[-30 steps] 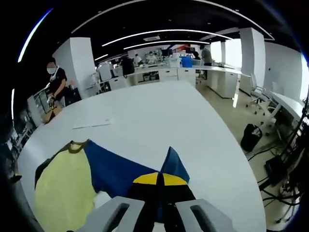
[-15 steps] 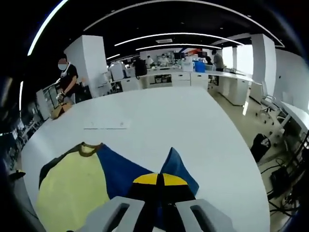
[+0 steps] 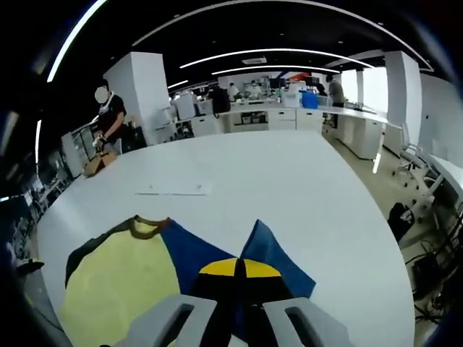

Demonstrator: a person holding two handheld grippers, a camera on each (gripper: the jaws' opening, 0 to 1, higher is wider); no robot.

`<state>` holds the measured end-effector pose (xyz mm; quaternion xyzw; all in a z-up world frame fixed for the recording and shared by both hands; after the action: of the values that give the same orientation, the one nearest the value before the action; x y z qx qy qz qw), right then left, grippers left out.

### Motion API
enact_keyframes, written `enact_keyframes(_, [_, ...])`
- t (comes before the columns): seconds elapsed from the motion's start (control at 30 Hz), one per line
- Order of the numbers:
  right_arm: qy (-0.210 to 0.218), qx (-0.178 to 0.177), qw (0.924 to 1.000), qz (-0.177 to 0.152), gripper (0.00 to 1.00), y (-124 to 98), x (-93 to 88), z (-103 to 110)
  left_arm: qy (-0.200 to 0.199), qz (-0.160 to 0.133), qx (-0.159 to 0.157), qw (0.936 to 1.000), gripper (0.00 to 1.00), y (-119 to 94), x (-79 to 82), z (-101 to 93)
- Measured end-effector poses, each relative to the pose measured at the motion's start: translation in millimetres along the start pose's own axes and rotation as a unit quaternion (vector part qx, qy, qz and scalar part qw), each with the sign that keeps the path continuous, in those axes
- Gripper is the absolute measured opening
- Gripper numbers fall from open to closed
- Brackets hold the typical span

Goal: Fold the garment on the visible template until the final outline fits inside the template.

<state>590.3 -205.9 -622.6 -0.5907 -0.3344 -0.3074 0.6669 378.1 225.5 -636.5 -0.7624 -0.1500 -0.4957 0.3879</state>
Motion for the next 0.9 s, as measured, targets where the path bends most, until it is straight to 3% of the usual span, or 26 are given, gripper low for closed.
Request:
enact_keyframes(0.17, [-0.005,0.006,0.9999,0.012,0.00,7.2,2.5,7.7,0.004,0.005,0.000,1.0000,0.99,-0.6,-0.4,1.0])
enact_keyframes(0.6, [-0.019,0.051,0.9983,0.021,0.00,10.4,6.5,56.4,-0.013,-0.011,-0.009,0.9998,0.99,-0.1,1.7,-1.5])
enact_keyframes(0.9, [-0.027,0.074,0.9964,0.031,0.00,15.3,5.1,84.1,-0.005,-0.003,-0.016,0.9999,0.99,2.8,-3.2,-7.6])
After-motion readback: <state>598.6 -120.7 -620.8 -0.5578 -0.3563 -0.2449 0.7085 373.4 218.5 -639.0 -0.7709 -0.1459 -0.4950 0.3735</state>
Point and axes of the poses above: the point that each gripper's makers call its tool centre point, and the gripper's own axes: y roughly forward along the fingers, z roughly to its left, x roughly out of its top, the point moved 3 cm from there along -y, roughly backward along the fingers, and after that the axes turned 6 degrees about -x, right-handed, at the moved point
